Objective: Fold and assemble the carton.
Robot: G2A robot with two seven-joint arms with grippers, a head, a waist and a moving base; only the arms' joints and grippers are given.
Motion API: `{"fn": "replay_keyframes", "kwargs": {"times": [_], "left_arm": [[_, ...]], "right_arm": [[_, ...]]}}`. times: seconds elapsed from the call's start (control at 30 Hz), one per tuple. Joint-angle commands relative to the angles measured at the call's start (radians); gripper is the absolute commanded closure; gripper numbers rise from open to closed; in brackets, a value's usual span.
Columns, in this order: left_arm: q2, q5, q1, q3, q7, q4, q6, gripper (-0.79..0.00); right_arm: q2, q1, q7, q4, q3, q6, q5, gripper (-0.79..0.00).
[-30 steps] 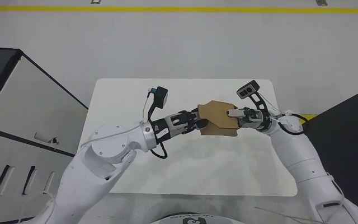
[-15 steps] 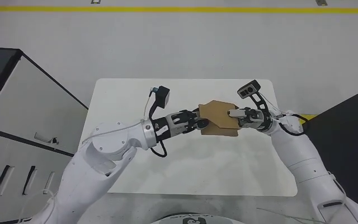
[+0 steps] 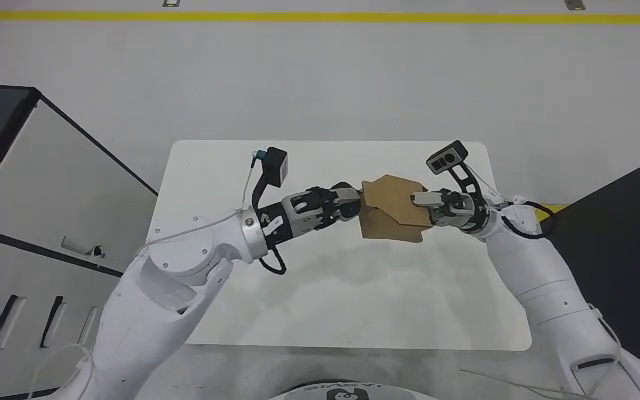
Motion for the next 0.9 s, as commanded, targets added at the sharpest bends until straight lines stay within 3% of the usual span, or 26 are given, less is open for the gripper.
{"fn": "replay_keyframes", "kwargs": {"times": [0.0,0.87], "left_arm": [[-0.001,0.001,-0.002,0.003,0.0,0.0,0.001,0.0],[-0.006,0.046,-0.02,0.086,-0.015,-0.001,0.025,0.0]], "right_arm": [[0.002,0.0,0.0,0.0,-0.002,-0.002,0.001,0.0],[0.02,-0.03,0.0,-0.044,0.006,-0.011,-0.04,0.0]]}}
